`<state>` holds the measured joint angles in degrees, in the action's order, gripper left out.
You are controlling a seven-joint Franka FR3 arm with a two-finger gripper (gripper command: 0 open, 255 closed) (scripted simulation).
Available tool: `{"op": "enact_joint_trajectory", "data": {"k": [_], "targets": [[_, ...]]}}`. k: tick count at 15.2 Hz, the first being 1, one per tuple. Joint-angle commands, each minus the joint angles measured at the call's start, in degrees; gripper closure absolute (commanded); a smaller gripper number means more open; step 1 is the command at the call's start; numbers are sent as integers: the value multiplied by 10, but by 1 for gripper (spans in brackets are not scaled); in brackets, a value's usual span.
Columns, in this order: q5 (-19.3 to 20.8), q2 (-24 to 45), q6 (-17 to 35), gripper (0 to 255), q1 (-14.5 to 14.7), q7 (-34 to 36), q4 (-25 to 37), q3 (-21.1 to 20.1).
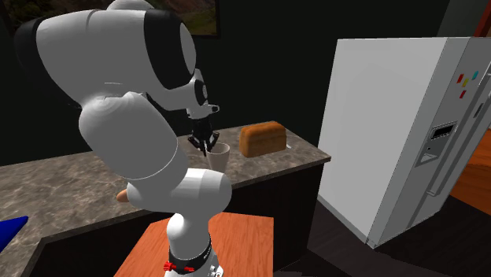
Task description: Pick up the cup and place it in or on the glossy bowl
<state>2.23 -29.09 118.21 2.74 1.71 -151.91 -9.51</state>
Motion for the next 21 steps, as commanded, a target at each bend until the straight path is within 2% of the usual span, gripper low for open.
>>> {"op": "enact_joint_trajectory", "data": {"k": [1,21], "targets": [[-1,-8,-19,255,1,-2,11,1],[-2,-47,-185,255,1,-20,139,11]]}}
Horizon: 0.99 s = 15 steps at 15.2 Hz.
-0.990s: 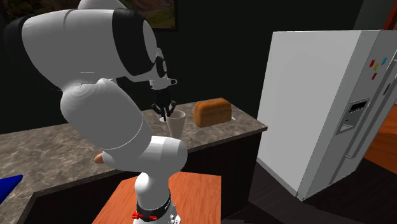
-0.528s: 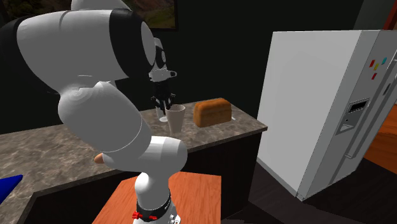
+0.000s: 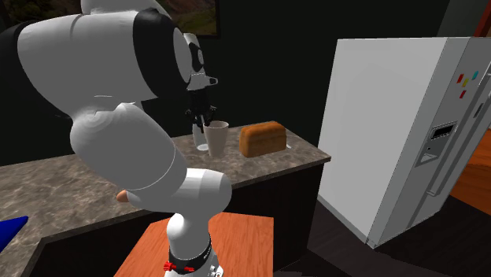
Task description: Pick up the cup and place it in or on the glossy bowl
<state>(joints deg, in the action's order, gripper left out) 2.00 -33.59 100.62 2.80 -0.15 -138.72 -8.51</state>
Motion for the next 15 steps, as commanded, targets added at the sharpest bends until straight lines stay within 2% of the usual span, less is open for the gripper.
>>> {"op": "enact_joint_trajectory", "data": {"k": [1,10,15], "targets": [[0,-3,-17,255,0,-2,14,1],[2,0,-82,255,-2,-7,81,3],[-27,39,-97,255,18,61,133,-52]]}}
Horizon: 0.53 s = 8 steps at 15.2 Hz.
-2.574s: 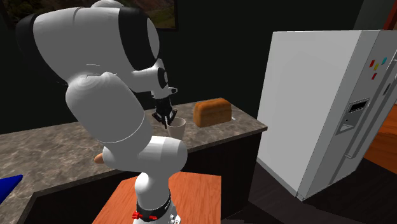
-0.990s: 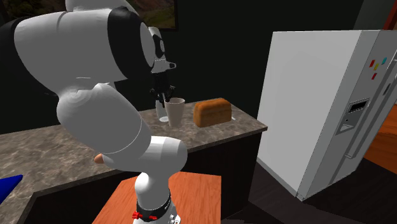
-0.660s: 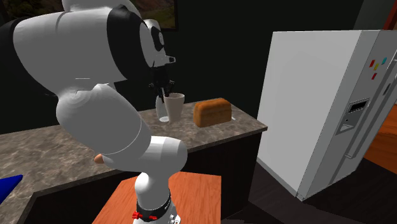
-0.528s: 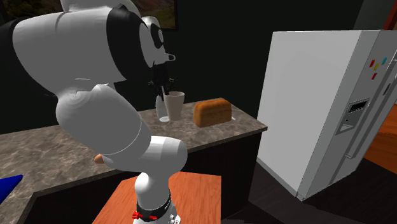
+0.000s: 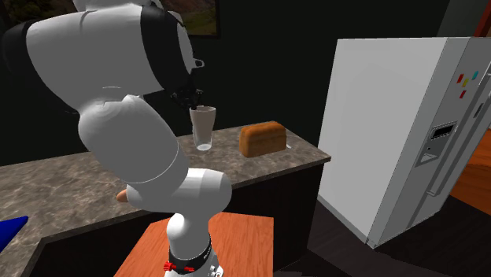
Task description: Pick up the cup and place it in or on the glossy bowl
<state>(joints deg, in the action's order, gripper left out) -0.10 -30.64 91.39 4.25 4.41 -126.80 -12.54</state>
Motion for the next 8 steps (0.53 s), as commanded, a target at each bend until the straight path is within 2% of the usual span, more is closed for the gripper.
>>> {"op": "enact_joint_trajectory", "data": {"k": [1,8], "targets": [[-10,19,-8,255,7,29,26,-23],[-27,103,-29,255,28,130,128,-99]]}}
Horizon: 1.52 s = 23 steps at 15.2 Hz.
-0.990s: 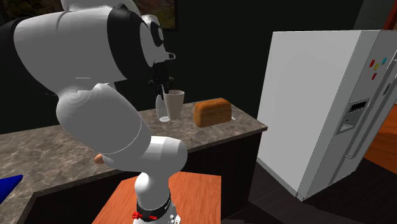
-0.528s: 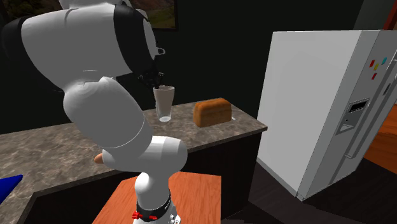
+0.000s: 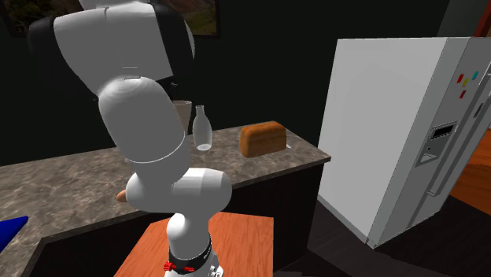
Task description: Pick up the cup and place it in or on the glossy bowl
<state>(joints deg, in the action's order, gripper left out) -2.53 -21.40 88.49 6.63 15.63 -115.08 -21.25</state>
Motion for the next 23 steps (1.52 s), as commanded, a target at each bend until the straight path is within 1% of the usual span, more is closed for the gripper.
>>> {"op": "enact_joint_trajectory", "data": {"k": [1,4,7,10,13,23], "targets": [[-2,25,-4,255,6,33,28,-23],[3,73,-15,255,15,80,84,-57],[17,129,-30,255,26,130,147,-90],[42,193,-49,255,43,183,220,-122],[72,258,-72,255,68,231,294,-147],[62,239,11,255,63,226,196,-141]]}}
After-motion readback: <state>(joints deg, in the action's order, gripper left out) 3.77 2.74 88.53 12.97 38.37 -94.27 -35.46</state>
